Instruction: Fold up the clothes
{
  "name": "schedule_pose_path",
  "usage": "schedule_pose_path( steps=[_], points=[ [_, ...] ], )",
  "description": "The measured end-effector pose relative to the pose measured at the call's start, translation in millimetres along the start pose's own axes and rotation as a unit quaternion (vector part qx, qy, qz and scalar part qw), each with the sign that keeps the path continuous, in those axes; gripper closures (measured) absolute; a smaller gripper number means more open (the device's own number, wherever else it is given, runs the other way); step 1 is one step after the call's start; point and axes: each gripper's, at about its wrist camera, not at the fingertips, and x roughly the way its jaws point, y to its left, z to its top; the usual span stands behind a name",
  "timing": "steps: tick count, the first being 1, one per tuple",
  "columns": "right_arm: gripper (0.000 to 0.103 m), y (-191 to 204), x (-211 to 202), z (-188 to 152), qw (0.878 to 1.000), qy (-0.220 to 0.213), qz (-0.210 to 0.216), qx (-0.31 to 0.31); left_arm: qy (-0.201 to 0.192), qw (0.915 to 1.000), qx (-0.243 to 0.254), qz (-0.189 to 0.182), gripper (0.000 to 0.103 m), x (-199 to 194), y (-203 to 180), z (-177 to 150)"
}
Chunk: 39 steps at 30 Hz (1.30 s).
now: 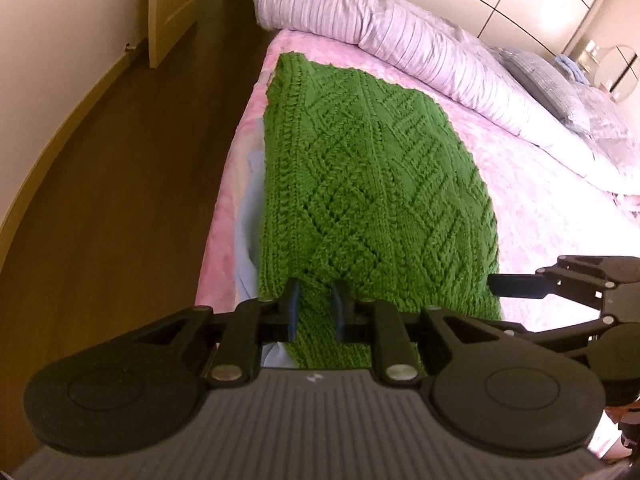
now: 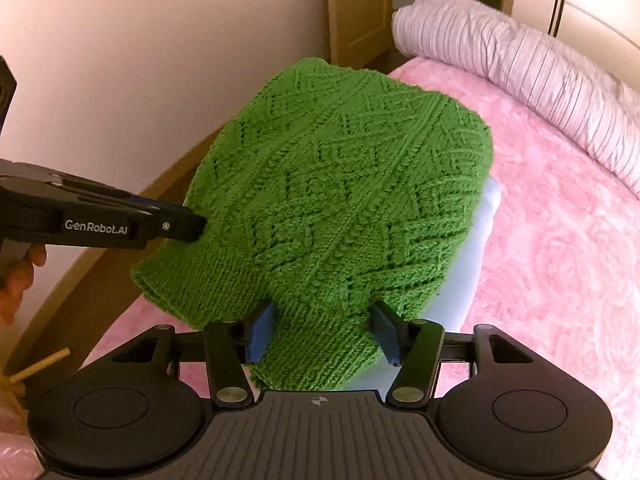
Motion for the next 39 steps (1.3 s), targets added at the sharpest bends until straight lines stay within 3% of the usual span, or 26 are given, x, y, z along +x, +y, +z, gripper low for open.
schedule_pose_path(
  steps=[4, 12, 23, 31, 39],
  points=[
    [0.045, -8.8, -14.6, 6.4, 1.0, -0.007, 0.005, 0.027, 0.012, 0.9997, -0.019, 0.013, 0.086, -14.9, -4.5, 8.2],
    [0.045, -17.8, -55.2, -1.5, 0.998, -0.009, 0.0, 0.069, 0.049, 0.9963, -0.043, 0.056, 0.072, -56.9, -27.5, 6.1],
    [0.045, -11.9, -137.7, -9.4, 0.996, -0.046, -0.007, 0.077, 0.046, 0.9905, -0.012, 0.129, 0.066, -125.7, -87.1, -6.9],
    [0.045, 2.8, -193.7, -4.6, 0.994, -0.075, -0.067, 0.033, 0.025, 0.985, -0.009, 0.171, 0.063, -180.0, -132.2, -17.4],
    [0.045, -10.6, -228.8, -10.6, 0.995, -0.084, -0.028, 0.042, -0.041, 0.9749, -0.05, 0.213, 0.062, -219.8, -166.5, -25.4]
  ],
)
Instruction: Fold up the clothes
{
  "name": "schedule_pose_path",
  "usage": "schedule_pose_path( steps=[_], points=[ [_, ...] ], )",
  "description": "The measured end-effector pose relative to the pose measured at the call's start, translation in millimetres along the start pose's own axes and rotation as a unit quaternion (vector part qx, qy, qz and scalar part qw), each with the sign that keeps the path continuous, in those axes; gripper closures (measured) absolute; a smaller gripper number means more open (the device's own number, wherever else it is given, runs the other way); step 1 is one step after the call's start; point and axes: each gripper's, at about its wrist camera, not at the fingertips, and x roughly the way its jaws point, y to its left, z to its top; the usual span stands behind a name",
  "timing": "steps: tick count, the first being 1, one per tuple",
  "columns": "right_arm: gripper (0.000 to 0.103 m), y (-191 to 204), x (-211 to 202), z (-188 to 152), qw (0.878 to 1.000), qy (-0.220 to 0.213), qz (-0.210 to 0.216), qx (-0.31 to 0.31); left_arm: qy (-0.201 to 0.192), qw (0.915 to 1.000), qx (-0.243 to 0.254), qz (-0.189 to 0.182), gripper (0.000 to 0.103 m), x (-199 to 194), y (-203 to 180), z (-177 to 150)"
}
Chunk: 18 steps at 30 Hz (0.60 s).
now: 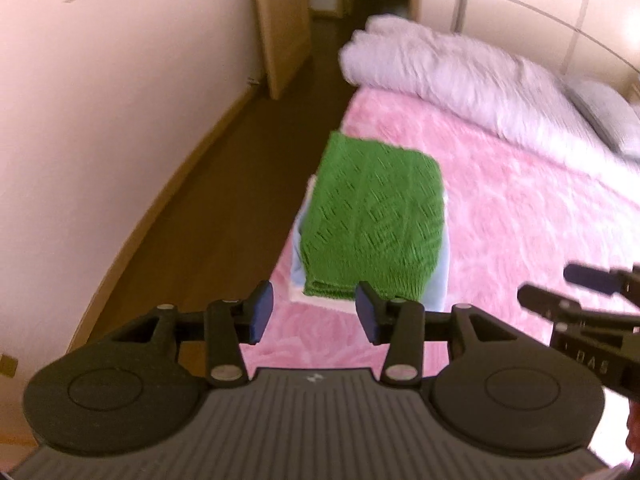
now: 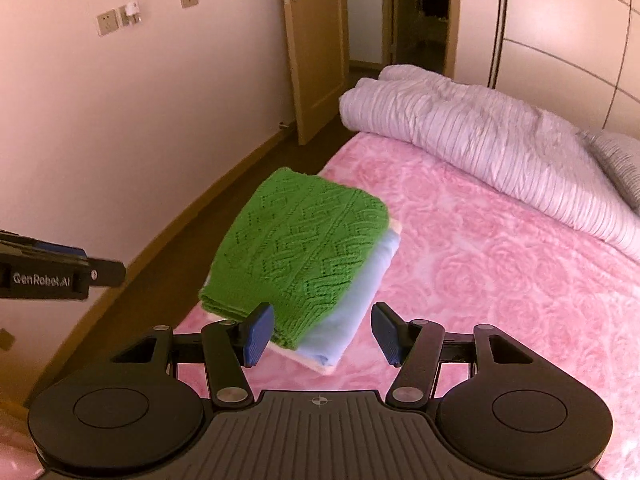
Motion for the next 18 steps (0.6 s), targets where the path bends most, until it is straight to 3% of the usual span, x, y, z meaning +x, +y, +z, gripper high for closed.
schedule_pose_path(
  steps=[8, 18],
  points=[
    [0.045, -36.3, -13.8, -7.1, 0.997, 0.02, 0.074, -0.02, -0.004, 0.9988, -0.041, 0.027, 0.063, -21.8, -35.4, -20.9],
    [0.045, -114.7, -37.2, -14.5, 0.993, 0.036, 0.108, -0.042, 0.008, 0.9938, -0.095, 0.058, 0.063, -44.8, -110.8, -44.2]
  ],
)
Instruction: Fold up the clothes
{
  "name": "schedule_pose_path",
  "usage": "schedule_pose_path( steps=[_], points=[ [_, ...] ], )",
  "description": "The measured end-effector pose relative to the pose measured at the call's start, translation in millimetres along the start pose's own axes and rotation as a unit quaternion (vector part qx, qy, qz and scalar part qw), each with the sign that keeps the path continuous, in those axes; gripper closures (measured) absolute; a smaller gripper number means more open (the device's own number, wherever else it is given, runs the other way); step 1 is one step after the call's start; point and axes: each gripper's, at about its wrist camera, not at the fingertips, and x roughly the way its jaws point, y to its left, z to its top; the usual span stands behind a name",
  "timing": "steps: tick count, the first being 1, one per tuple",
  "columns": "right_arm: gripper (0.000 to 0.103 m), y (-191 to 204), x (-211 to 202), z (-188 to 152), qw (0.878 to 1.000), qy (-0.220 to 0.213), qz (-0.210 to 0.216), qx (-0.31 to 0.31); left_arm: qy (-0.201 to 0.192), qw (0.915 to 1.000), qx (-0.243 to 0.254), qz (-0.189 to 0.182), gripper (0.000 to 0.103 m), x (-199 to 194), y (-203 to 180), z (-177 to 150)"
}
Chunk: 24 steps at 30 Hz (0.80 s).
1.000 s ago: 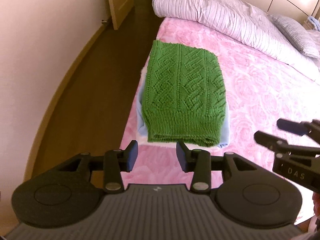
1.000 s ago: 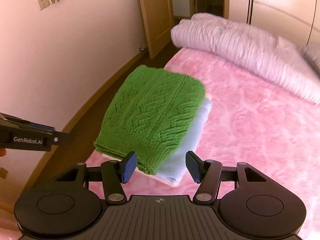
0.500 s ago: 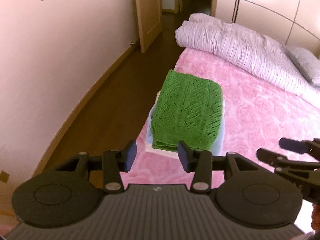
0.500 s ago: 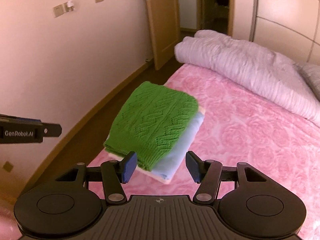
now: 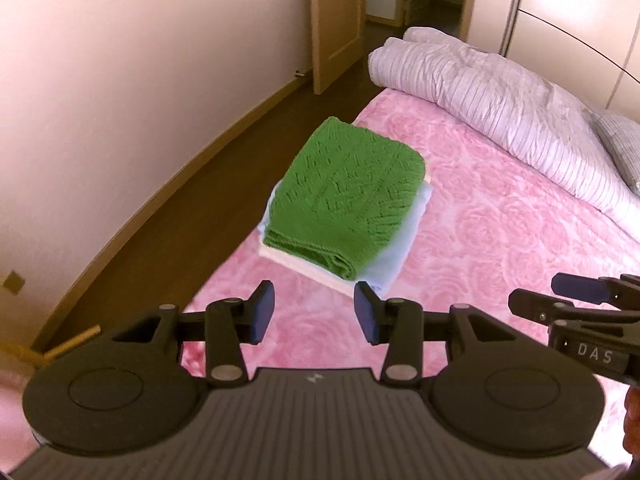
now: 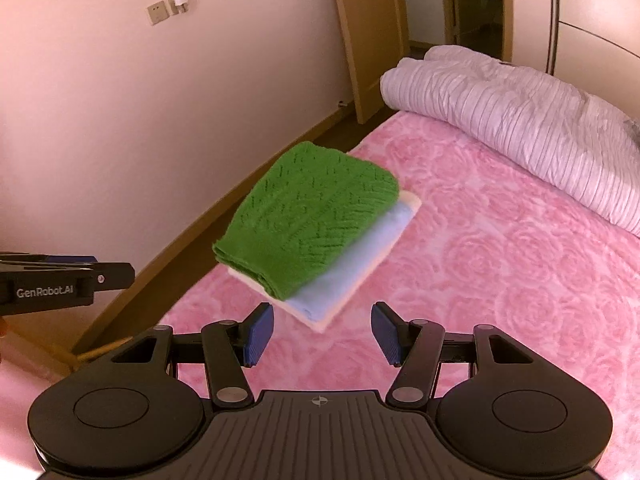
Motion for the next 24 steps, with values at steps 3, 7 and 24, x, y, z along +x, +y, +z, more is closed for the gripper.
schedule_pose_path(
  steps=[3, 7, 24],
  points=[
    [0.045, -16.4, -10.8, -5.1, 1.0, 0.012, 0.007, -0.014, 0.008, 0.9998, -0.018, 0.007, 0.063, -8.3, -18.4, -11.4],
    [0.045, -37.5, -21.5, -11.5, 0.999, 0.03, 0.018, -0.031, 0.015, 0.9989, -0.041, 0.015, 0.063, -23.0, -41.3, -31.8],
    [0.045, -87.0, -52.6, -33.1, 0.992, 0.058, 0.041, -0.104, 0.023, 0.9945, -0.094, 0.039, 0.063, -47.5, -106.8, -75.6]
  ],
)
